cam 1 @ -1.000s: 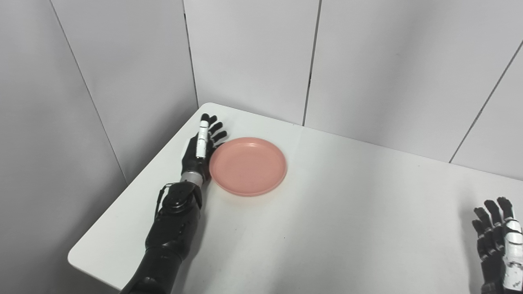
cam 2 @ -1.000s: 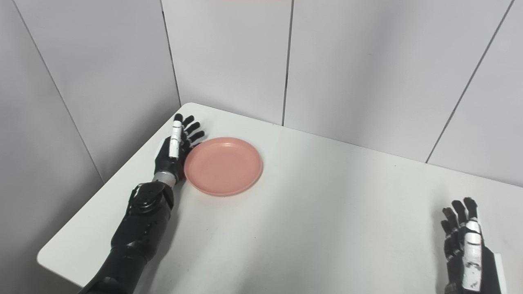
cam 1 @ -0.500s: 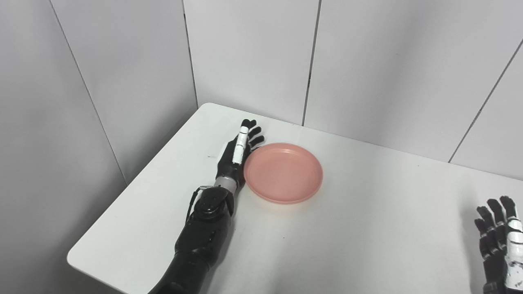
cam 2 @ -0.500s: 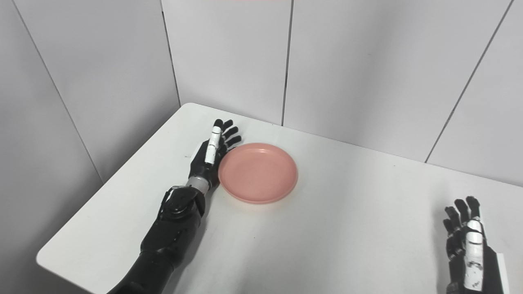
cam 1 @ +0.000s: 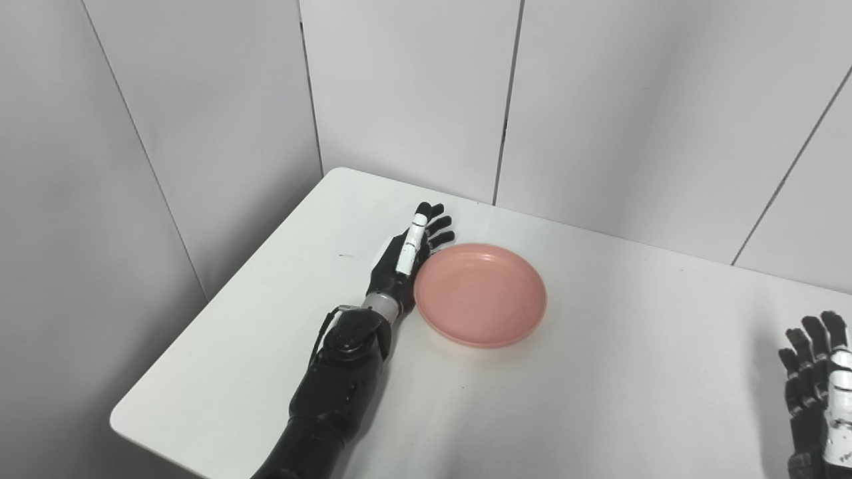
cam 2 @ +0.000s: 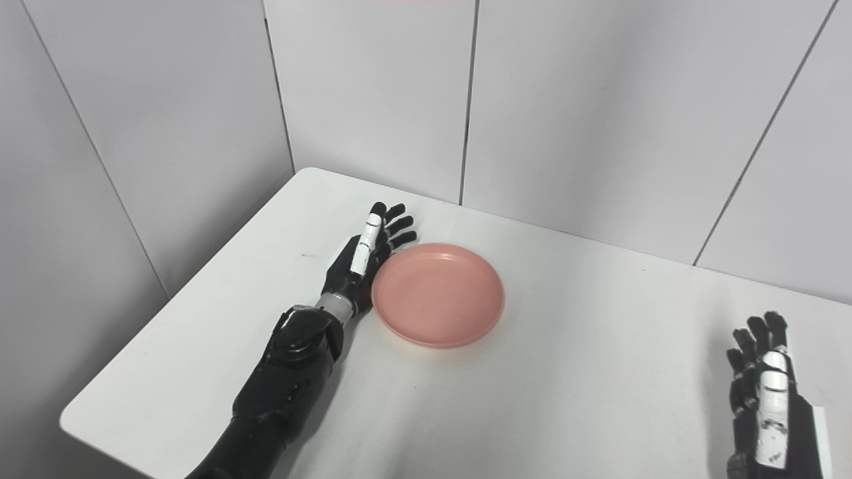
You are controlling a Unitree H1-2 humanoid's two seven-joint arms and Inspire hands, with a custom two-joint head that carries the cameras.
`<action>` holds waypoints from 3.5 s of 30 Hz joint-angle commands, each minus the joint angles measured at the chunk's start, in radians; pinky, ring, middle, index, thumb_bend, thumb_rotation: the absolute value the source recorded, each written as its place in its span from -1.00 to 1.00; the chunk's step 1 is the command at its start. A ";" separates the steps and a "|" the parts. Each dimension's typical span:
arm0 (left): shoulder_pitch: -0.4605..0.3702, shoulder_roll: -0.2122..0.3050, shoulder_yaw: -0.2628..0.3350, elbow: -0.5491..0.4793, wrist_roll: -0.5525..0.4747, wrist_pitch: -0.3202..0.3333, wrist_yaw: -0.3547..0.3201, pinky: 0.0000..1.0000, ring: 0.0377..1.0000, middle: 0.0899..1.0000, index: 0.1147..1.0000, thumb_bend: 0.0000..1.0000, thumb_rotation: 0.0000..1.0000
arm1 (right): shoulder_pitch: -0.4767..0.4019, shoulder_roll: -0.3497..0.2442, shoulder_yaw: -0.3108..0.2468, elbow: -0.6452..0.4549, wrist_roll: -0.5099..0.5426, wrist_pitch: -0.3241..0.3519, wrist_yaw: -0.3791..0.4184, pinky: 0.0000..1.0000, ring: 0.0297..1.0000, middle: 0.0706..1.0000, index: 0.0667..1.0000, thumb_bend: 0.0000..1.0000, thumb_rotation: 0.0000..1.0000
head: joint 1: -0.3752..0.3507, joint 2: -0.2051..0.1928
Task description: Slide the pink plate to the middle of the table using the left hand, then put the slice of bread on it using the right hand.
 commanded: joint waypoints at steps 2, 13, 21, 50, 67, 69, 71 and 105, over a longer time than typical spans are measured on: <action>0.000 -0.025 -0.012 -0.030 -0.019 0.020 -0.030 0.60 0.75 0.76 0.72 0.54 0.94 | -0.028 0.004 0.005 -0.049 -0.004 0.003 -0.006 1.00 1.00 0.99 1.00 -0.03 0.86 | -0.026 0.011; 0.042 -0.092 -0.019 -0.099 -0.079 0.069 -0.091 0.65 0.80 0.79 0.75 0.44 0.91 | -0.031 0.029 0.014 -0.074 -0.029 -0.001 -0.041 1.00 0.97 0.99 0.99 0.13 0.76 | -0.186 0.060; 0.093 -0.122 -0.063 -0.175 -0.066 0.098 -0.096 0.71 0.81 0.82 0.74 0.46 0.92 | -0.036 0.059 0.032 -0.080 -0.058 0.002 -0.064 0.96 0.91 0.94 0.94 0.23 0.68 | -0.300 0.084; 0.219 -0.254 -0.171 -0.231 0.016 -0.015 -0.073 0.93 0.89 0.86 0.85 0.46 0.90 | -0.041 0.075 0.055 -0.111 -0.116 0.038 -0.092 0.96 0.90 0.93 0.93 0.29 0.72 | -0.445 0.093; 0.177 -0.280 -0.169 -0.129 0.044 -0.096 -0.057 0.92 0.91 0.86 0.82 0.45 0.94 | -0.073 -0.020 0.010 -0.109 -0.045 0.058 -0.051 0.94 0.87 0.90 0.89 0.22 0.56 | -0.452 0.085; 0.175 -0.279 -0.168 -0.132 0.046 -0.090 -0.057 0.93 0.91 0.87 0.83 0.46 0.93 | -0.089 -0.046 -0.006 -0.111 -0.036 0.056 -0.048 0.90 0.82 0.85 0.86 0.30 0.41 | -0.456 0.082; 0.172 -0.275 -0.167 -0.134 0.045 -0.084 -0.060 0.94 0.92 0.88 0.84 0.46 0.94 | -0.105 -0.086 -0.024 -0.118 -0.035 0.072 -0.045 0.90 0.79 0.81 0.83 0.36 0.29 | -0.465 0.081; 0.166 -0.202 -0.135 -0.172 -0.009 -0.043 -0.123 0.93 0.94 0.90 0.84 0.39 0.94 | -0.135 -0.843 -0.027 -0.005 -0.422 0.197 0.258 0.90 0.89 0.74 0.71 0.78 -0.44 | -0.723 0.057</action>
